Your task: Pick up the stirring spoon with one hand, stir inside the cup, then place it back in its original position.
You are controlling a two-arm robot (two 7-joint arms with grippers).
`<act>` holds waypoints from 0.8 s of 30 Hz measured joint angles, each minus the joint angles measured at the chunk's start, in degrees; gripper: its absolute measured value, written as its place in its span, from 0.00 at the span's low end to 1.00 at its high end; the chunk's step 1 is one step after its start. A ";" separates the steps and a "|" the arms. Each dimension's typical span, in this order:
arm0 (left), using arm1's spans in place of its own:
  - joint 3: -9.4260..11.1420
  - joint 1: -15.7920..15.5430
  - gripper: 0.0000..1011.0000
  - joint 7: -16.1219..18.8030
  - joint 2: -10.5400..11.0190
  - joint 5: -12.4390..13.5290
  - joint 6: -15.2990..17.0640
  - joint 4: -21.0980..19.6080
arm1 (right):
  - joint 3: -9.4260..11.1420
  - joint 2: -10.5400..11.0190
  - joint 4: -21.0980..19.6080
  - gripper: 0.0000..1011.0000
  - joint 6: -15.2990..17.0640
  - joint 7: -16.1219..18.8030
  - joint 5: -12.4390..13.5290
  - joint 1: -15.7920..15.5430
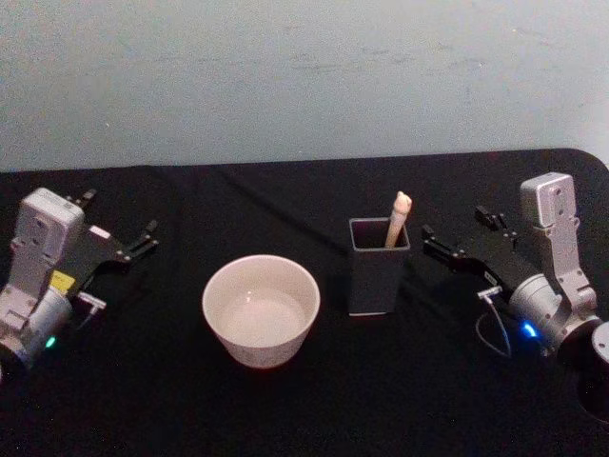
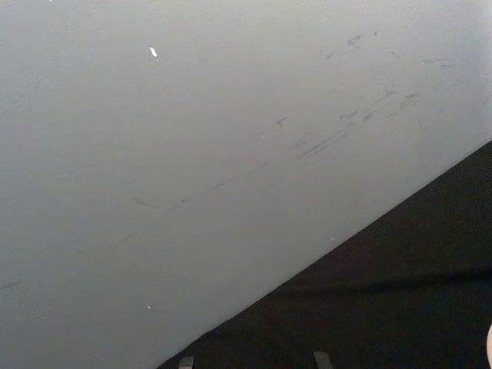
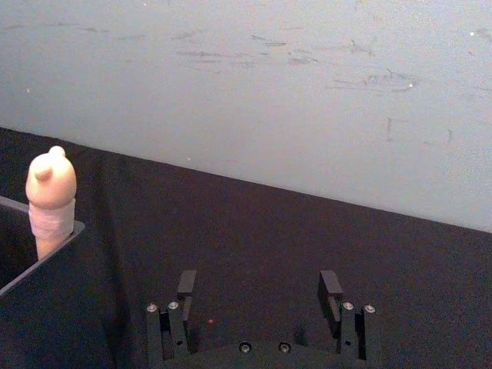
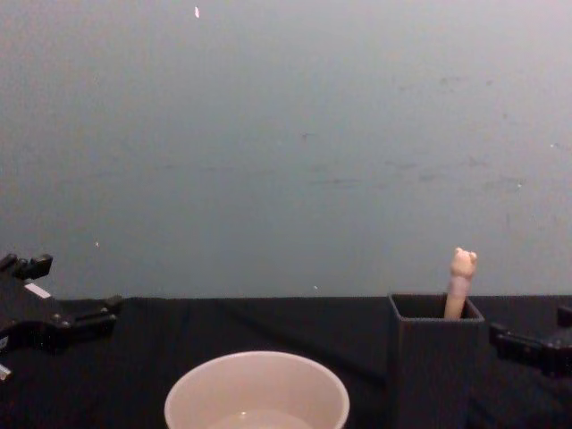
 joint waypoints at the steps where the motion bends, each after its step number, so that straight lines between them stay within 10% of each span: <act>1: 0.00 0.00 0.99 0.00 0.00 0.00 0.00 0.00 | -0.01 0.00 0.00 0.99 0.01 0.00 0.00 0.00; 24: 0.00 0.00 0.99 0.00 0.00 0.00 0.00 0.00 | -0.07 0.09 -0.10 0.99 0.10 -0.09 0.08 0.00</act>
